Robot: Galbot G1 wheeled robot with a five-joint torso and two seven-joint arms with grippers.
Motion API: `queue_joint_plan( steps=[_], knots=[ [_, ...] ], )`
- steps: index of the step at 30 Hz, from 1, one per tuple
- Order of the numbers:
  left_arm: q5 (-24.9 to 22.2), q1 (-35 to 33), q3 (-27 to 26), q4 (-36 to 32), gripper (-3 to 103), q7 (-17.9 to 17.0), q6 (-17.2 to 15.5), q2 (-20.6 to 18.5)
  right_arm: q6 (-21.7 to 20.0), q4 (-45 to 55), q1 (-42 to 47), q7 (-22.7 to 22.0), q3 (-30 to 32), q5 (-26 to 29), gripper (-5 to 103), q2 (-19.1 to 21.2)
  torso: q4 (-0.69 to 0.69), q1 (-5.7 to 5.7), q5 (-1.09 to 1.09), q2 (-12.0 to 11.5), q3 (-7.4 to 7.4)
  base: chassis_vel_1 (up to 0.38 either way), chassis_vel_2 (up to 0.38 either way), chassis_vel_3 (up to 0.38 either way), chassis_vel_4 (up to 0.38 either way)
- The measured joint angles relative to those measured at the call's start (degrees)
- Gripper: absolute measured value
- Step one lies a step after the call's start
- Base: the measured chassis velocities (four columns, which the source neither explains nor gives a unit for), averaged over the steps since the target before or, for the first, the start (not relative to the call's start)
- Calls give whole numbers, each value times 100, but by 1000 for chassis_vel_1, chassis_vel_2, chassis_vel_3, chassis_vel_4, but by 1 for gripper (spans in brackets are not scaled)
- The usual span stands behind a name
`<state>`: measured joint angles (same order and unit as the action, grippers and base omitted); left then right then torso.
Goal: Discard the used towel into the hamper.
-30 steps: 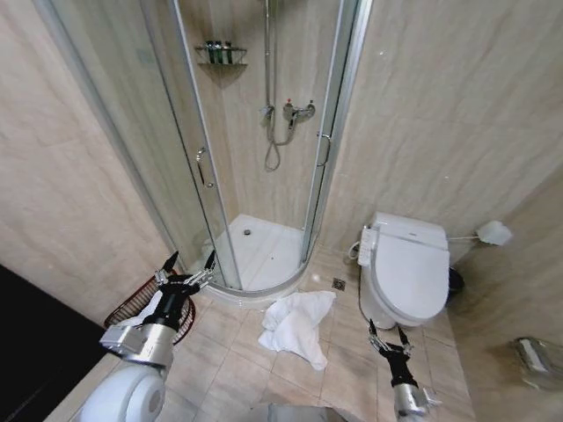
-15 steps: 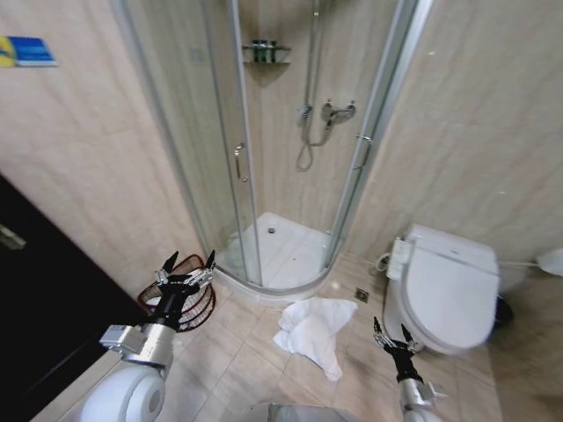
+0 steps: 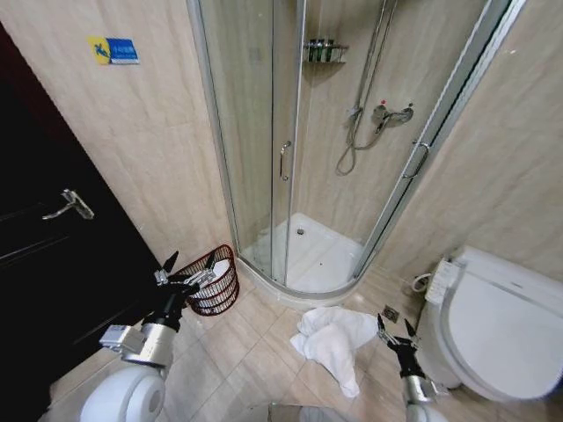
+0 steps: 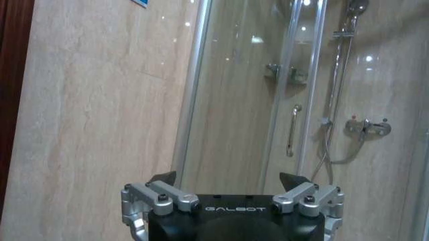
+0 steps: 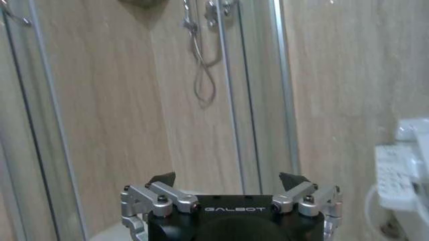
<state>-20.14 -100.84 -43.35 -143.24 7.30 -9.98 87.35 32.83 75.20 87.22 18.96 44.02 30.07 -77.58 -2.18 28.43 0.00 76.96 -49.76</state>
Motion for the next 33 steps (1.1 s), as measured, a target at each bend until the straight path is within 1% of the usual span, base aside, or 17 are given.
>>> queue_joint_plan(
  steps=[1, 2, 4, 9, 14, 16, 18, 21, 24, 26, 27, 28, 29, 30, 31, 32, 33],
  knots=[
    [0, 0, 0, 0, 100, 0, 0, 0, 0, 0, 0, 0, 0, 0, 100, 0, 0, 0, 0, 0, 0, 0, 0, 0, 0],
    [0, 0, 0, 0, 100, 0, 0, 0, -46, -39, -5, -112, 3, -127, 100, 7, 0, -16, 0, -33, 17, 0, 0, 0, 0],
    [0, 0, 0, 0, 100, 0, 0, 0, -93, -195, -73, -144, 60, -408, 100, 38, -1, -47, 0, -100, 53, 0, 0, 0, 0],
    [0, 0, 0, 0, 100, 0, 0, 0, -203, -502, -218, -129, 107, -597, 100, 39, -2, -113, -1, -246, 130, 0, 0, 0, 0],
    [0, 0, 0, 1, 100, 0, 0, 0, 104, -1328, -507, -120, 191, -884, 100, -122, -2, -192, 0, -421, 227, 0, 0, 0, 0],
    [0, 0, 0, 0, 100, 0, 0, 0, 307, -1779, -682, -328, 234, -1124, 100, -258, -2, -232, 0, -508, 275, 0, 0, 0, 0],
    [0, 0, 0, 0, 100, 1, 0, 0, 385, -1996, -777, -451, 242, -1247, 100, -340, -2, -257, 2, -565, 305, 0, 0, 0, 0],
    [0, 0, 0, 0, 100, 0, 0, 0, 390, -2113, -820, -563, 244, -1345, 100, -416, -2, -298, 1, -651, 353, 0, 0, 0, 0],
    [0, 0, 0, 0, 100, 0, 0, 0, 333, -1881, -736, -578, 297, -1442, 100, -438, -2, -338, 3, -743, 402, 0, 0, 0, 0],
    [0, 1, 0, 0, 100, 0, 0, 0, -224, -1028, -375, -673, 286, -1347, 100, -332, -2, -380, 0, -834, 452, 0, 0, 0, 0],
    [0, 0, 0, 0, 100, 0, 0, 0, -619, -514, -138, -740, 222, -1113, 100, -192, -2, -400, -10, -877, 477, 0, 0, 0, 0],
    [0, 0, 0, 0, 100, 0, 0, 0, -619, -514, -138, -740, 222, -1113, 100, -192, -2, -400, -10, -877, 477, 0, 0, 0, 0],
    [0, 0, 0, 0, 100, 0, 0, 0, -856, -207, -2, -768, 197, -984, 100, -106, -2, -417, -11, -914, 498, 0, 0, 0, 0],
    [0, 0, 0, 0, 100, 0, 0, 0, -1085, 36, 88, -763, 186, -918, 100, -19, -1, -441, 4, -967, 527, 0, 0, 0, 0],
    [0, 0, 0, 0, 100, 0, 0, 0, -1085, 36, 88, -763, 186, -918, 100, -19, -1, -441, 4, -967, 527, 0, 0, 0, 0],
    [0, 0, 0, 0, 100, 0, 0, 0, -1330, 235, 116, -731, 196, -874, 100, 79, 0, -461, 5, -1011, 551, 0, 0, 0, 0],
    [0, 0, 0, 0, 100, 0, 0, 0, -1478, 394, 112, -714, 165, -784, 100, 210, -2, -480, -2, -1054, 575, 0, 0, 0, 0]
  ],
)
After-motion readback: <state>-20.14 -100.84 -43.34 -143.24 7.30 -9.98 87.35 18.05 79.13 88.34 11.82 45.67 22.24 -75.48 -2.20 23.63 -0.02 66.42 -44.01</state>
